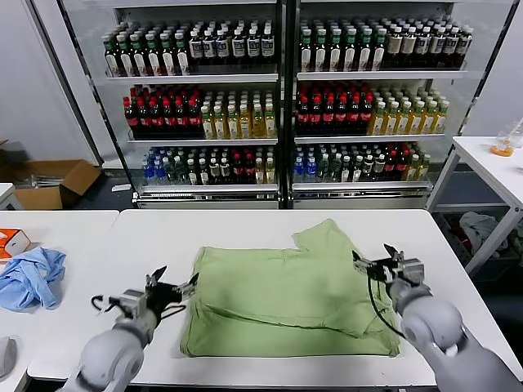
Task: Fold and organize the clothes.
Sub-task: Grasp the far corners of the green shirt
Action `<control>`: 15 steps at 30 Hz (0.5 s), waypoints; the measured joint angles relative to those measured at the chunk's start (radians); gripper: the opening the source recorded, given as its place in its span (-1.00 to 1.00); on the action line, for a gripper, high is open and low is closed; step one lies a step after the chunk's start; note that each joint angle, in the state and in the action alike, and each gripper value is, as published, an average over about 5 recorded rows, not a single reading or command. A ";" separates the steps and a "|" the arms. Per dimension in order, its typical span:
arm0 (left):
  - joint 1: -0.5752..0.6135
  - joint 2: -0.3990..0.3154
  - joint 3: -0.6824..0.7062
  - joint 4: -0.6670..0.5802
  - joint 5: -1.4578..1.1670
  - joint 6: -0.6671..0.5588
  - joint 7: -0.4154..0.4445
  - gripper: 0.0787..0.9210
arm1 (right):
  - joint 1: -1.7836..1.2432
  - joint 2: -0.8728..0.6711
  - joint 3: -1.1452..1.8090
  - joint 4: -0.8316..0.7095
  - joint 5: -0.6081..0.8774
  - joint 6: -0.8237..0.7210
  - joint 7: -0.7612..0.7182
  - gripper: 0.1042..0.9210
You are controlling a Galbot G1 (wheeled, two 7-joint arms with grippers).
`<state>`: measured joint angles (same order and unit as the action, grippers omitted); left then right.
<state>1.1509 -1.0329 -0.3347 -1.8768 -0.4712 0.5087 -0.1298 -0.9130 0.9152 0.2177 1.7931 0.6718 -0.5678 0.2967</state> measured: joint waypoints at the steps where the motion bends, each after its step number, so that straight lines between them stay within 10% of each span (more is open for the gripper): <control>1: -0.027 -0.002 0.016 0.025 0.000 -0.001 -0.001 0.77 | 0.024 0.008 -0.014 -0.023 0.002 -0.001 0.000 0.76; 15: -0.303 -0.043 0.178 0.300 -0.028 -0.007 -0.011 0.77 | 0.300 0.140 -0.161 -0.331 0.016 -0.007 -0.014 0.76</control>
<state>0.8476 -1.0758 -0.1569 -1.5764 -0.4996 0.5019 -0.1411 -0.6131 1.0557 0.0569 1.4625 0.6879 -0.5746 0.2826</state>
